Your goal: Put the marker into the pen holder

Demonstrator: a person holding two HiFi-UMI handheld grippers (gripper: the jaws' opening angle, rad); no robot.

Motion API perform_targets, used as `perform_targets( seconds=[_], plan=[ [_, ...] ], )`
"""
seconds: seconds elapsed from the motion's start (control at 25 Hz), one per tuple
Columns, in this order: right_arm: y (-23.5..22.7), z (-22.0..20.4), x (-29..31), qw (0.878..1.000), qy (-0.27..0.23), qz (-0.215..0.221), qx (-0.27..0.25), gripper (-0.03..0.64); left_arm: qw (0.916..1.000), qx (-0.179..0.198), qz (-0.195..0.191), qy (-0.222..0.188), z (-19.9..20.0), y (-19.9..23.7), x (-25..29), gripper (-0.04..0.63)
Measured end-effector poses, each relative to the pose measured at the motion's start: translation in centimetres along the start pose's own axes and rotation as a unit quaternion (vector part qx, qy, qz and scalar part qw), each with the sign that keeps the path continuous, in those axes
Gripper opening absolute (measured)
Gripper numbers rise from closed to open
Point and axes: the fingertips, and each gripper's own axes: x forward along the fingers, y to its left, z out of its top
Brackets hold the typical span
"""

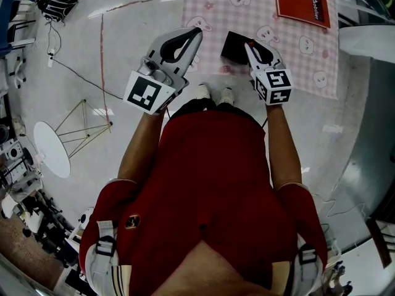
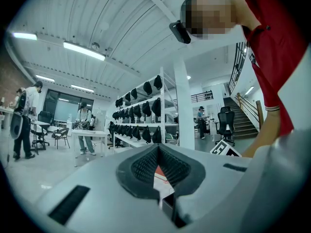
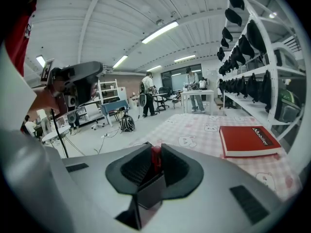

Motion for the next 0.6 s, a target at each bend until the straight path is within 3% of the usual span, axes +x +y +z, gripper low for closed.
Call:
perform_targets(
  seconds=[0.6],
  plan=[
    [-0.93,-0.93,0.55,1.000,0.004,-0.011,0.001,0.063,1.0000,0.001,0.000,-0.002,0.09,0.07,0.33,0.006]
  ],
)
